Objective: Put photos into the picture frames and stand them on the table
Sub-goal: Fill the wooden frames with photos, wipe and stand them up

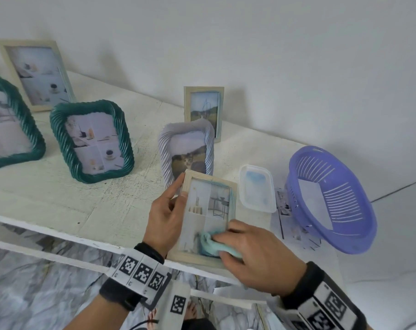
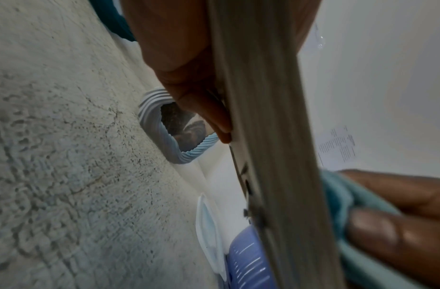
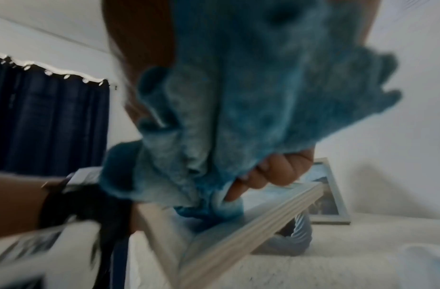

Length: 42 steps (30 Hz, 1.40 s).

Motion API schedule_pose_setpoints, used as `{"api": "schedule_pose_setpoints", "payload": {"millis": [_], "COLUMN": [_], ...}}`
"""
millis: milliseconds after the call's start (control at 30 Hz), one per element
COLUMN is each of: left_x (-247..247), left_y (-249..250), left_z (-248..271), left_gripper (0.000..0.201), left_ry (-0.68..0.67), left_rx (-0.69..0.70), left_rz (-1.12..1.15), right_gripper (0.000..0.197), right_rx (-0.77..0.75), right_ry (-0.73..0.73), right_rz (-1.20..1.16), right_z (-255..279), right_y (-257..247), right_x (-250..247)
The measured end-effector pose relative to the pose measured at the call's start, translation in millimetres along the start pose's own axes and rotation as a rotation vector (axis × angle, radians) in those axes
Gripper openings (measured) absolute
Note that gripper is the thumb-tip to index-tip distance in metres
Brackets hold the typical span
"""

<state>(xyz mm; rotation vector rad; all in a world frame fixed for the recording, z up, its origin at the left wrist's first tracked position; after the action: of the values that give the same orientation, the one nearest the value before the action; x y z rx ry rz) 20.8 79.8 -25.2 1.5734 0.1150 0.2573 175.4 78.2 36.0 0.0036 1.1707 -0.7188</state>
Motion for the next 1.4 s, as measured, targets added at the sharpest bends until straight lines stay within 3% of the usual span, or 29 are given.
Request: {"api": "schedule_pose_setpoints", "payload": {"millis": [67, 133, 200, 267, 367, 500, 600, 733, 833, 967, 1067, 1133, 1200, 1233, 1333, 1400], "left_x": [6.6, 9.4, 8.3, 7.8, 4.1, -2.1, -5.5, -1.6, 6.2, 18.7, 28.2, 30.6, 30.3, 30.4, 33.8, 39.3], "left_y": [-3.2, -4.8, -7.4, -6.1, 1.2, 17.9, 26.2, 34.4, 35.1, 44.7, 55.4, 59.8, 61.5, 61.6, 62.0, 58.9], "left_z": [-3.4, -6.1, -8.3, -9.8, -10.5, -13.0, -13.8, -17.8, -25.0, -34.3, -40.8, -42.6, -44.2, -45.1, -48.1, -50.4], "left_gripper": [0.044, 0.045, 0.040, 0.041, 0.040, 0.038, 0.038, 0.039, 0.043, 0.039, 0.037, 0.032, 0.030, 0.028, 0.022, 0.019], "left_ry": [-0.025, -0.028, -0.004, 0.013, 0.046, 0.090, 0.111, 0.110, 0.089, 0.061, 0.053, 0.067, 0.089, 0.102, 0.130, 0.121], "left_rx": [-0.014, -0.031, -0.039, -0.037, -0.022, 0.036, 0.058, 0.071, 0.066, 0.107, 0.131, 0.139, 0.136, 0.131, 0.102, 0.056], "left_rz": [-0.017, -0.033, -0.052, -0.065, -0.070, -0.090, -0.072, -0.063, -0.057, -0.075, -0.081, -0.079, -0.057, -0.046, -0.004, 0.021], "right_gripper": [0.024, 0.025, 0.025, 0.029, 0.035, 0.036, 0.048, 0.069, 0.073, 0.072, 0.065, 0.057, 0.043, 0.036, 0.036, 0.042], "right_rx": [-0.027, 0.009, 0.109, 0.283, 0.523, 0.695, 0.765, 0.616, 0.572, 0.546, 0.504, 0.404, 0.290, 0.235, -0.043, -0.137], "right_ry": [0.068, 0.241, 0.441, 0.527, 0.463, 0.372, 0.218, 0.061, -0.074, -0.146, -0.089, 0.178, 0.459, 0.538, 0.473, 0.462], "right_rz": [-0.126, -0.256, -0.269, -0.229, -0.211, -0.163, -0.041, 0.025, -0.061, -0.141, -0.233, -0.337, -0.647, -0.918, -1.710, -1.878], "right_z": [7.6, 17.6, 24.4, 19.4, -6.7, -38.1, -52.0, -68.9, -71.2, -72.0, -64.3, -51.3, -27.8, -18.7, -16.7, -12.5], "right_y": [16.6, 44.1, 76.5, 110.1, 151.3, 186.0, 196.9, 190.8, 193.4, 194.5, 192.6, 183.6, 172.8, 167.8, 132.9, 118.4], "right_x": [-16.8, -40.3, -59.3, -65.8, -59.9, -50.1, -30.9, -0.1, 19.0, 29.2, 17.0, -11.3, -31.8, -32.0, -18.2, -18.0]}}
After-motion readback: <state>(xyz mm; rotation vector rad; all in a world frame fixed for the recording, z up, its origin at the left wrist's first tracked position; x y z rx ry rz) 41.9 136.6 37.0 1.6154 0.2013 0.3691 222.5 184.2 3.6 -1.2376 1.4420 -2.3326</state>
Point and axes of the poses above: each hand's wrist, its own z-axis away from the middle knuckle, its own x-axis out of the palm, y = z × x, the point moved 10 cm from there along -z, towards the middle knuckle, and after that the axes turned 15 degrees about -y, right-handed, at the moved point
